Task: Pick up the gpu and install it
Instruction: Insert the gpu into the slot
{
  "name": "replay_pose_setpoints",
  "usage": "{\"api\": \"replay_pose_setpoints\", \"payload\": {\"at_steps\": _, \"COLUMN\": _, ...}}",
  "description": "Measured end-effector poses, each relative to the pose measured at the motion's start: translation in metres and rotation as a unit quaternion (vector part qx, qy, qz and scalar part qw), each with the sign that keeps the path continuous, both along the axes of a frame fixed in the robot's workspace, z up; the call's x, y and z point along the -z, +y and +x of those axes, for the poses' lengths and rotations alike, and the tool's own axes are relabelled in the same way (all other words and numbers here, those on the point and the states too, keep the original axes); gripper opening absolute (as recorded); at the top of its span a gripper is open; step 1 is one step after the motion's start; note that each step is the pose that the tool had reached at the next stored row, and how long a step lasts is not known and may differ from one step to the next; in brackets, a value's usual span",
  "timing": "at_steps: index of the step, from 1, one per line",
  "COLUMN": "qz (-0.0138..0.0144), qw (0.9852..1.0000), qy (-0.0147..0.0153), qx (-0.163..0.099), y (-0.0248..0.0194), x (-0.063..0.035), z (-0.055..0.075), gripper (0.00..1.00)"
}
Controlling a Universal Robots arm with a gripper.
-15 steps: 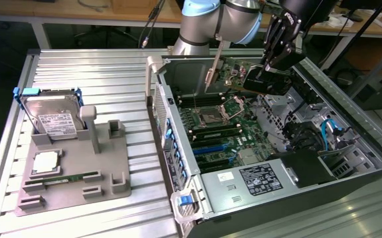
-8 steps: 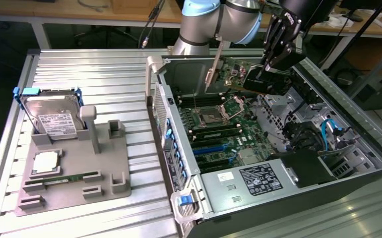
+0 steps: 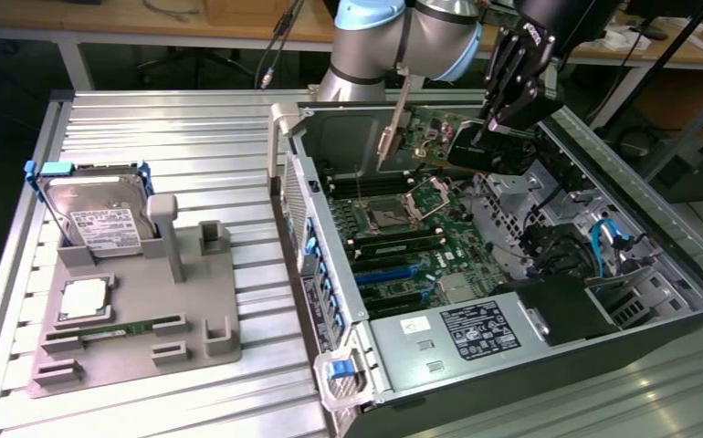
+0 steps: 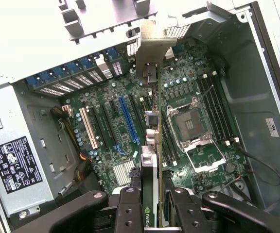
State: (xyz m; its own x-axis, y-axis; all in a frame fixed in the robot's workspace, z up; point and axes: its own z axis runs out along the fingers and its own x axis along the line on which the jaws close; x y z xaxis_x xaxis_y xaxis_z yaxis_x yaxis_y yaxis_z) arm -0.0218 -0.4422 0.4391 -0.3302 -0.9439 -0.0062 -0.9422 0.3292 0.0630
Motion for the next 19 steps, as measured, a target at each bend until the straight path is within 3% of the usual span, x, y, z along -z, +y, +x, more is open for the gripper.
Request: {"api": "replay_pose_setpoints", "payload": {"at_steps": 19, "qz": 0.0000, "qw": 1.0000, "qy": 0.0000, "qx": -0.007, "y": 0.0000, "x": 0.0000, "z": 0.0000, "gripper": 0.27}}
